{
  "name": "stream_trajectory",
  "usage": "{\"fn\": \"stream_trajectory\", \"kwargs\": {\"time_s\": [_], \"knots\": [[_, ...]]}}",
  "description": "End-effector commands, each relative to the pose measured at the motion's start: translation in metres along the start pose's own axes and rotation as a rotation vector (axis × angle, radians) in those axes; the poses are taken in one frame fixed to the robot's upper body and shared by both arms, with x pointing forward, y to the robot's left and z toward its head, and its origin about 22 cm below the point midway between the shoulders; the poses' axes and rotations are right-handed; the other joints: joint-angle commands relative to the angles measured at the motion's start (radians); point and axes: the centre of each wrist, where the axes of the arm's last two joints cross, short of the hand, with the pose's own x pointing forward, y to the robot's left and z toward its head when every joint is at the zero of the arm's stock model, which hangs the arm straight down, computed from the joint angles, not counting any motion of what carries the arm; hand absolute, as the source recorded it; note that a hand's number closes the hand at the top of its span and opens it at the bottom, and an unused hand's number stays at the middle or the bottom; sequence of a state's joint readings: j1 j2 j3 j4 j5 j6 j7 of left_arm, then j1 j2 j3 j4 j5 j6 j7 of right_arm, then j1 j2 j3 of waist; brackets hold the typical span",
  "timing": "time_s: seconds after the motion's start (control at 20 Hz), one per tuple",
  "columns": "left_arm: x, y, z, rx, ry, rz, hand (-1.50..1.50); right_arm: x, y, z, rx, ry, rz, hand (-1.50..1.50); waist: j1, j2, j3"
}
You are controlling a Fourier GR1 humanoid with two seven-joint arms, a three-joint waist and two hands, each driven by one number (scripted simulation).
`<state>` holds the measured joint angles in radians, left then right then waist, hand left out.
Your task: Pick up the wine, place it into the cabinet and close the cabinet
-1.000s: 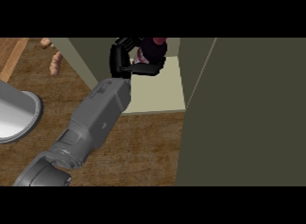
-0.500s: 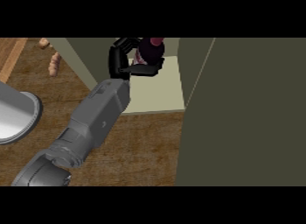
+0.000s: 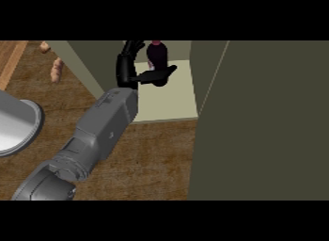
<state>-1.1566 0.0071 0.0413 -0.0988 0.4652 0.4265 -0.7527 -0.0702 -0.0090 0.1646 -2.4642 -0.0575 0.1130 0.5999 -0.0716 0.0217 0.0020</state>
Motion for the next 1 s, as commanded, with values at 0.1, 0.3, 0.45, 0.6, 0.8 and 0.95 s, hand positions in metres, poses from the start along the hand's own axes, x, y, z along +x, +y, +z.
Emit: {"fn": "stream_trajectory", "kwargs": {"time_s": [0.1,0.3,0.45,0.6,0.8,0.95], "knots": [[-0.012,0.025,0.000,0.011,0.029,-0.087,-1.50,0.006,0.002,0.005,0.013,-0.003,-0.017,-1.50,0.005,0.004,-0.003],[-0.007,0.025,-0.005,0.001,0.013,-0.100,-1.50,0.007,0.000,0.004,-0.016,-0.021,-0.008,-1.50,-0.001,0.006,-0.003],[-0.023,0.018,0.014,0.037,0.001,-0.115,-1.50,0.006,-0.004,0.010,0.011,-0.021,-0.005,-1.50,-0.003,0.006,-0.003],[-0.028,0.021,0.019,0.057,-0.016,-0.074,-1.50,0.010,-0.007,0.007,0.015,-0.037,-0.015,-1.50,-0.005,0.010,-0.003],[-0.014,0.022,0.004,0.043,-0.026,-0.059,-1.50,0.009,0.008,0.012,0.039,-0.015,-0.007,-1.50,-0.009,0.006,-0.004],[-0.030,0.030,0.017,0.013,-0.022,-0.052,-1.50,-0.008,0.001,0.002,0.011,-0.013,-0.023,-1.50,-0.001,0.010,-0.003]]}}
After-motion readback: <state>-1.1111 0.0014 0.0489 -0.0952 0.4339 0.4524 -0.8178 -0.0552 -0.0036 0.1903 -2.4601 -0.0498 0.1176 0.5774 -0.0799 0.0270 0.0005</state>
